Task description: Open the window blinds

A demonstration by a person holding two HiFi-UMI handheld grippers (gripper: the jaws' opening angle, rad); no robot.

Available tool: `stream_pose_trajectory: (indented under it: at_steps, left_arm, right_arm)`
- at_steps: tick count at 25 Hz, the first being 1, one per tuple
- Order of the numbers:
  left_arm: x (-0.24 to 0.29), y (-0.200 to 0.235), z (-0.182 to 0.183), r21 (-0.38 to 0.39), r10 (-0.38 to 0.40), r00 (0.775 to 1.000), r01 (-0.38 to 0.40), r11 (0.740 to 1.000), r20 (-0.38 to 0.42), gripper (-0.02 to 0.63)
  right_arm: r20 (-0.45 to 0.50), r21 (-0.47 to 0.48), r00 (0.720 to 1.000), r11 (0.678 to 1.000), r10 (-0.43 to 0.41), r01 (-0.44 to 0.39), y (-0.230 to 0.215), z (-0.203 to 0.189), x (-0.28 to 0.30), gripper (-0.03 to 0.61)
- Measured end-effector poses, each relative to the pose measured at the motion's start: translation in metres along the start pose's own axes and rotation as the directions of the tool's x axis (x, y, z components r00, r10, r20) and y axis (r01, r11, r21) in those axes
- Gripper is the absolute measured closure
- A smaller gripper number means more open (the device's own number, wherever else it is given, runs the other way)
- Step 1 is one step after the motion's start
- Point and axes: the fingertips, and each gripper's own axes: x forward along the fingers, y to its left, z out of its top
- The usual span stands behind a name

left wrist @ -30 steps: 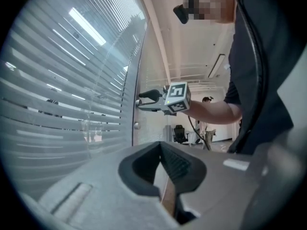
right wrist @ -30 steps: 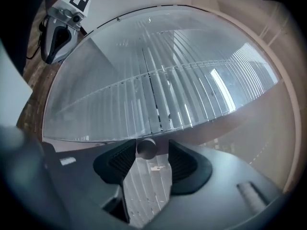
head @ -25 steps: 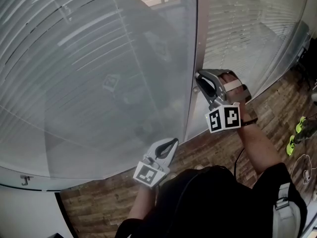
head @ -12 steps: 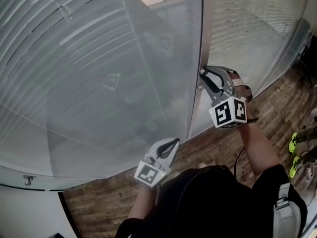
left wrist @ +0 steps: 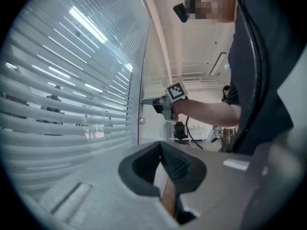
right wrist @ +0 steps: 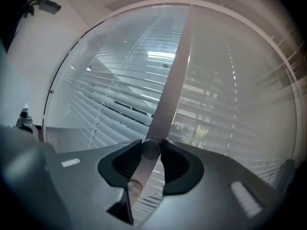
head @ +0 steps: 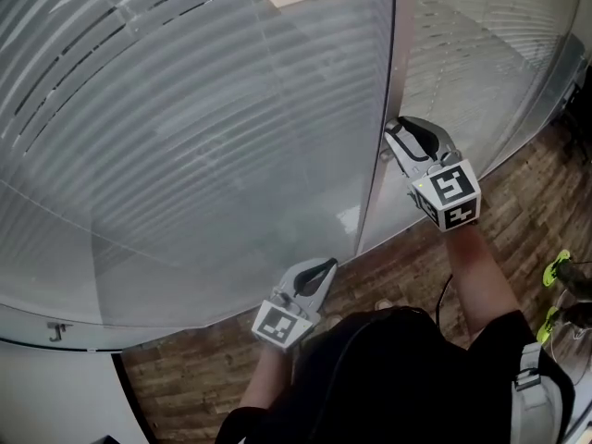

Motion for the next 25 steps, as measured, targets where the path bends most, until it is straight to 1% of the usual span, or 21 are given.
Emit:
stream_pose_trajectory:
  at_steps: [2, 5, 8, 11, 12, 13, 20, 25]
  left_arm:
    - [-0.002, 0.002, -0.002, -0.002, 0.003, 1.0, -0.003, 1.0, -0.007, 0.609]
    - [-0.006, 0.003, -0.003, -0.002, 0.005, 1.0, -0.005, 1.0, -0.007, 0.609]
    - [-0.009, 0.003, -0.003, -0.004, 0.006, 1.0, -0.006, 1.0, -0.007, 0.609]
    - [-0.012, 0.002, -0.003, -0.001, -0.004, 1.0, 0.004, 1.0, -0.01, 0.609]
    - [-0.013, 0.002, -0.004, 0.0, -0.007, 1.0, 0.007, 1.0, -0.013, 0.609]
    - [-0.013, 0.001, -0.005, -0.001, -0.008, 1.0, 0.008, 1.0, -0.016, 0.609]
    - [-0.018, 0.004, -0.007, -0.001, -0.01, 1.0, 0.01, 1.0, -0.019, 0.609]
    - [-0.018, 0.004, -0.009, -0.005, -0.007, 0.999, 0.007, 1.0, -0.04, 0.609]
  right_arm:
    - [0.015, 0.087, 1.0, 0.996, 0.001, -0.003, -0.003, -0.003, 0.0, 0.449]
    - [0.053, 0.248, 0.998, 0.968, 0.015, -0.028, -0.006, -0.001, -0.001, 0.449]
    - [0.07, 0.332, 0.998, 0.943, 0.007, -0.03, -0.007, 0.0, -0.001, 0.449]
    - [0.087, 0.431, 0.996, 0.902, -0.003, -0.035, -0.009, 0.001, -0.002, 0.449]
    - [0.091, 0.447, 0.996, 0.894, -0.01, -0.032, -0.009, 0.002, -0.002, 0.449]
    - [0.092, 0.45, 0.996, 0.893, -0.017, -0.026, -0.009, 0.002, -0.002, 0.449]
    - [0.089, 0.437, 0.995, 0.899, -0.038, -0.004, -0.01, -0.001, 0.0, 0.449]
    - [0.086, 0.437, 0.995, 0.899, -0.04, -0.002, -0.012, -0.003, 0.0, 0.449]
